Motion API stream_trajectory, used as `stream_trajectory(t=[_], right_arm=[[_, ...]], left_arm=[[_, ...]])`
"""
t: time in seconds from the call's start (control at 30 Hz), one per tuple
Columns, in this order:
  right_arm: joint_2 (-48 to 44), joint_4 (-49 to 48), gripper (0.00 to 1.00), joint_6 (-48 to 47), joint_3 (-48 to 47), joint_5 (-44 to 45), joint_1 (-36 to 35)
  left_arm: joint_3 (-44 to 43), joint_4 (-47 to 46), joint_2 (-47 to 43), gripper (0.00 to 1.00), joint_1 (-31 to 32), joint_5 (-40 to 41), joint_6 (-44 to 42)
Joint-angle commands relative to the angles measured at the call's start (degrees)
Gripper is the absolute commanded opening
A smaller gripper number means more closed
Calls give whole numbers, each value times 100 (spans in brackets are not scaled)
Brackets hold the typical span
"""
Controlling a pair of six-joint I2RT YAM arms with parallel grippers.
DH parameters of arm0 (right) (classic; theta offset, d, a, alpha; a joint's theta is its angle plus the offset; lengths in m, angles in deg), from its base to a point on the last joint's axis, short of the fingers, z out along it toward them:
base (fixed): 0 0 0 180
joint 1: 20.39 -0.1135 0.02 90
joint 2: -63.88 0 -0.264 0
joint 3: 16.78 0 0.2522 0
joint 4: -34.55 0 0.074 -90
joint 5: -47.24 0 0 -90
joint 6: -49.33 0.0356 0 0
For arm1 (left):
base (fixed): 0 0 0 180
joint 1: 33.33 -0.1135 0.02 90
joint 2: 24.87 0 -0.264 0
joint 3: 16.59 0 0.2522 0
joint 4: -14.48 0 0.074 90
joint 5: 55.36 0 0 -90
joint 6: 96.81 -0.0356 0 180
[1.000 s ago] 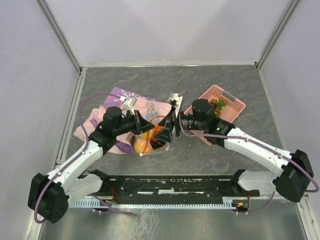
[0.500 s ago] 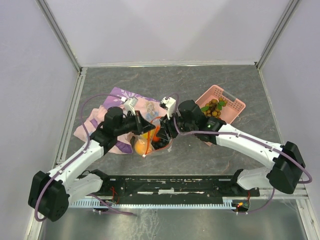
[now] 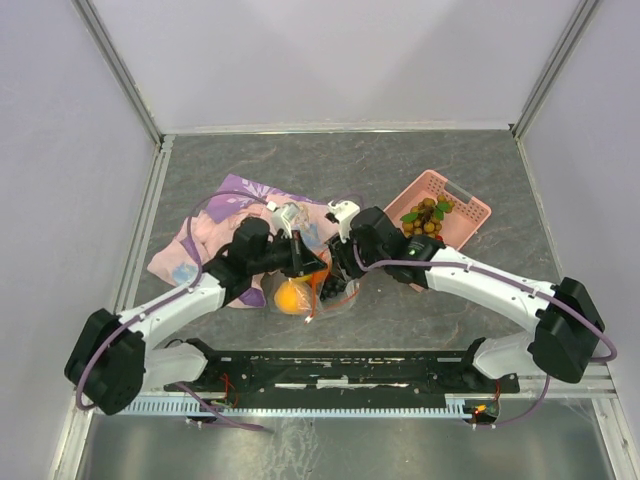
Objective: Open the zip-top bag and remove the fake food
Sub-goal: Pick up the fake fruit from the zipper food storage bag.
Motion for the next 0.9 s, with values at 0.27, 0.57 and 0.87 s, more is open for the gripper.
stream_trajectory(t=[0.27,0.57,0.87], right_arm=[[-57,-461,49,165,513,-98,-32],[-143,-658,42,384,1081,834,-32],[-210,-1675,41,1285,1746,2154,-33]], left_arm=[[126,-1165,638,3,398,315,517],[267,-1545,970,3,524,319,662],[228,-1899,1332,3,633,537,798]])
